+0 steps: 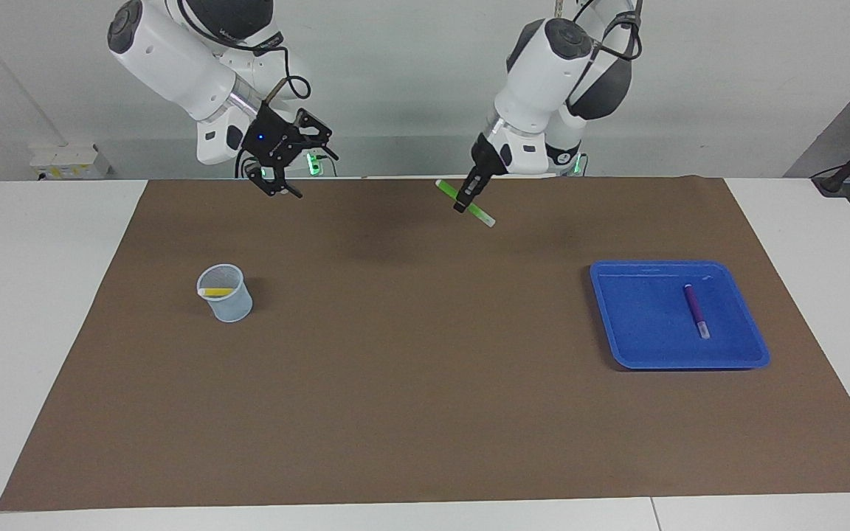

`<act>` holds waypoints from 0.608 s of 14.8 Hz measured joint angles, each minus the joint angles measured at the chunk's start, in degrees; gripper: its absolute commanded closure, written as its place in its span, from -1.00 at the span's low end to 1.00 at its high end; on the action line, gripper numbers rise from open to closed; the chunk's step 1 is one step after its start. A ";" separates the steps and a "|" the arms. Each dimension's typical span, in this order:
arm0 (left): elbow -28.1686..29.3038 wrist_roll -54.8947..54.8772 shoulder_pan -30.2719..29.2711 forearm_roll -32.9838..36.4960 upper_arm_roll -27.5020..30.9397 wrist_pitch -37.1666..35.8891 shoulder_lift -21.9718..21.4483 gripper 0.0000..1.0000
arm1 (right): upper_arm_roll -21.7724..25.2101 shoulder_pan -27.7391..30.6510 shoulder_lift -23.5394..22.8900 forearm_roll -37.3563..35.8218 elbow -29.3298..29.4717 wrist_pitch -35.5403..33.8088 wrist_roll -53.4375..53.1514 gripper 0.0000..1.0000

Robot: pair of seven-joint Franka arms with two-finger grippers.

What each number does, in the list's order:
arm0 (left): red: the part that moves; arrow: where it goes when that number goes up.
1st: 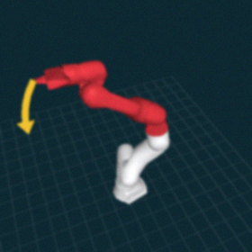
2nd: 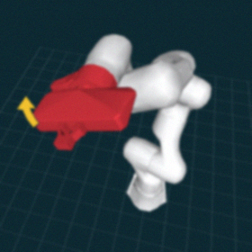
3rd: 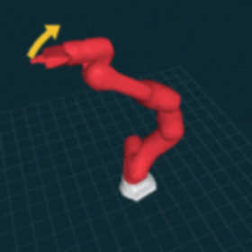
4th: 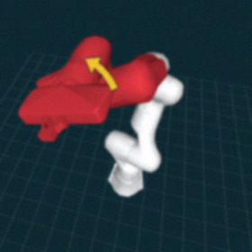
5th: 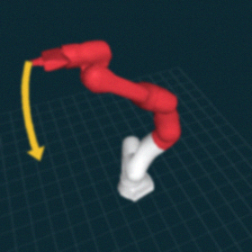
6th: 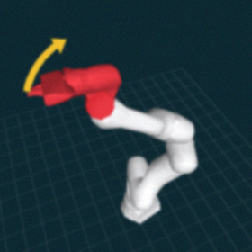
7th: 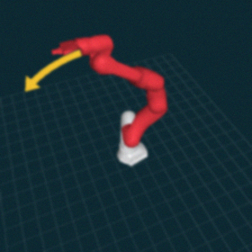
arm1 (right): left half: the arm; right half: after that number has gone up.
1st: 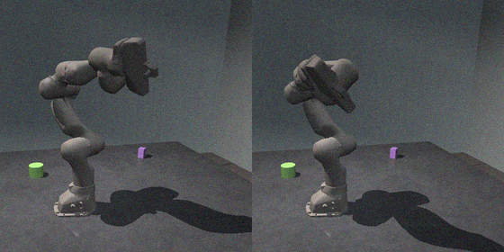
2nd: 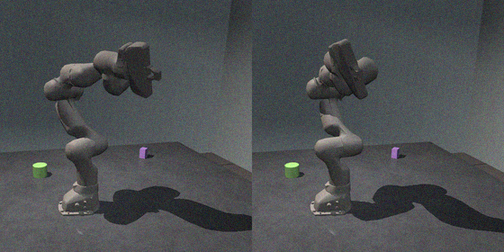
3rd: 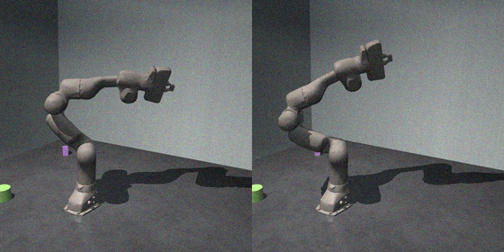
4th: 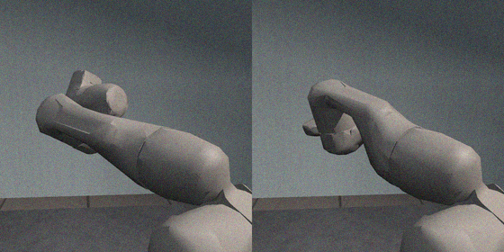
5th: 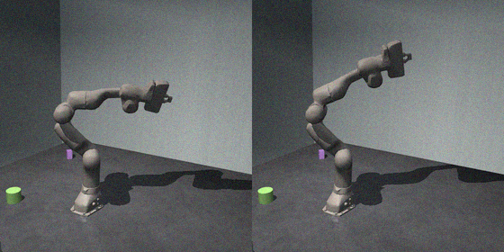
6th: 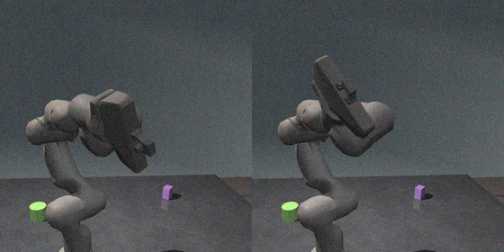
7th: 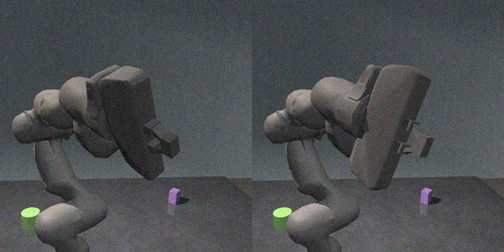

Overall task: Right arm passes pens to left for tray arrangement
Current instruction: 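Open the right gripper and pull the green pen away with the left gripper, then lower the green pen into the tray while the right gripper reaches the cup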

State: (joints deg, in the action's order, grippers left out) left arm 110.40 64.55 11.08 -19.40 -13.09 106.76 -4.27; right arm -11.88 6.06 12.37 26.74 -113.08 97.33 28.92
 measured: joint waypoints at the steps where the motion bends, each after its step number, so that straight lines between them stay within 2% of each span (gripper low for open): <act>1: 0.32 -6.09 -3.81 0.01 0.16 -1.61 -0.30 1.00 | 0.00 0.15 0.00 -2.46 -0.02 1.00 0.00 -0.92; 6: 3.04 -29.65 -17.16 0.03 0.39 -3.05 -1.17 1.00 | 0.10 1.85 -0.08 -13.48 -2.48 8.20 0.00 -0.82; 9: 4.10 -43.01 -22.94 5.49 0.41 -2.14 -0.06 1.00 | 0.15 3.62 -0.13 -17.75 -4.14 11.29 0.00 -0.76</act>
State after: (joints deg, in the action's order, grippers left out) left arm 114.50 21.54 -11.86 -13.91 -12.69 104.62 -4.33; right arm -11.74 9.68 12.24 8.99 -117.22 108.63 28.92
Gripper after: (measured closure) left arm 0.815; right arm 0.097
